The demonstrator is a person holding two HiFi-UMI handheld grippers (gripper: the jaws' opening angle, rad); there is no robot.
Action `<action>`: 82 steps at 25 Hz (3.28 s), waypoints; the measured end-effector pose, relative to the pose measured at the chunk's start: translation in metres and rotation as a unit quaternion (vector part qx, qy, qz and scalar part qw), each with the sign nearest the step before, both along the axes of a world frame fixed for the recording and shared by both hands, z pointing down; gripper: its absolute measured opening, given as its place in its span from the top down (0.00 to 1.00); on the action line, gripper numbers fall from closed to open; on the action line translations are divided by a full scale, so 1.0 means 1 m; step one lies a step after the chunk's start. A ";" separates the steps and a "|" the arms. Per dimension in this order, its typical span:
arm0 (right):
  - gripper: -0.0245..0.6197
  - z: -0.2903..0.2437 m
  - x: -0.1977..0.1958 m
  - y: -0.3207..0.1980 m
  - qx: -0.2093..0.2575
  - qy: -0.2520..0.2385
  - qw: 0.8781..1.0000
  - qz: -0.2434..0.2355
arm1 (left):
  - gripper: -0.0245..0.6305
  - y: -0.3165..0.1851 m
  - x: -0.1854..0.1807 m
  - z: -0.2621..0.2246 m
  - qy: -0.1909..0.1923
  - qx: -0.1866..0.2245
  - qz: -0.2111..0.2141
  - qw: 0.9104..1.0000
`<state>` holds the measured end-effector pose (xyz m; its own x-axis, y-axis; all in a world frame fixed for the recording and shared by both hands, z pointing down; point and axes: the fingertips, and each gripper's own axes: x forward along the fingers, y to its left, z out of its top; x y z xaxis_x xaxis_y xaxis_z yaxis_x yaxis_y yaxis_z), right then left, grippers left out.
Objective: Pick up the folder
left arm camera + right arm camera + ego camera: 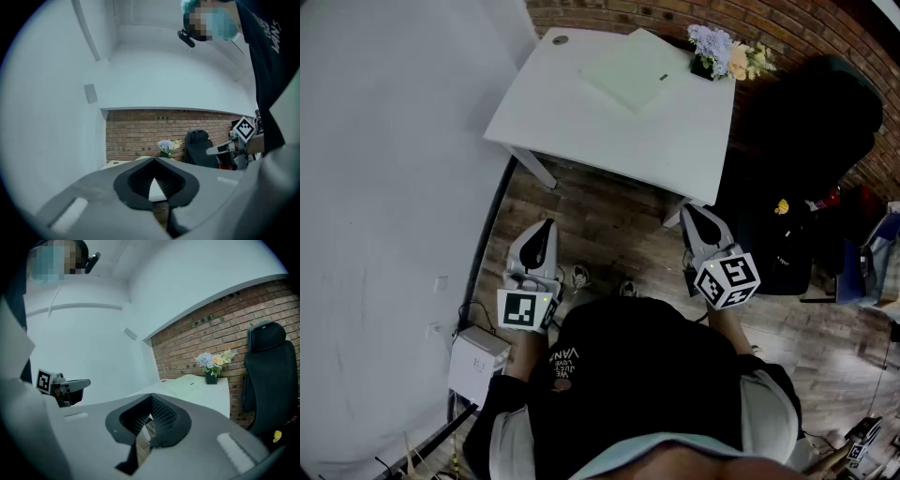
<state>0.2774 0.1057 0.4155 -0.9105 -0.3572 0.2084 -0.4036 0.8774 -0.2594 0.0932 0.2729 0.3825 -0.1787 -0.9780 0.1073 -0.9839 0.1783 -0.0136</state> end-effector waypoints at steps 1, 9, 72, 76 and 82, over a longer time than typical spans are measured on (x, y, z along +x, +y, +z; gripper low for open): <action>0.97 0.000 0.001 -0.001 0.001 0.000 1.000 0.000 | 0.96 0.000 0.002 0.000 0.000 0.000 0.000 1.000; 0.96 -0.003 0.007 -0.005 -0.006 -0.023 1.000 -0.002 | 0.96 0.002 0.007 0.002 0.001 0.002 -0.010 1.000; 0.96 0.006 -0.185 -0.066 -0.009 -0.003 0.980 0.198 | 0.96 -0.131 -0.252 0.026 0.011 0.006 0.167 0.986; 0.96 0.005 -0.187 -0.085 -0.016 -0.007 0.979 0.203 | 0.96 -0.157 -0.250 0.023 0.016 -0.001 0.178 0.984; 0.96 0.008 -0.186 -0.116 -0.023 -0.012 0.977 0.211 | 0.96 -0.195 -0.250 0.018 0.006 0.008 0.190 0.982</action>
<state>0.0910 -0.0103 0.4235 -0.6886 -0.6928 0.2142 -0.7207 0.6212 -0.3078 -0.1572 0.0779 0.4006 0.2014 -0.9752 0.0914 -0.9793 -0.2024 -0.0011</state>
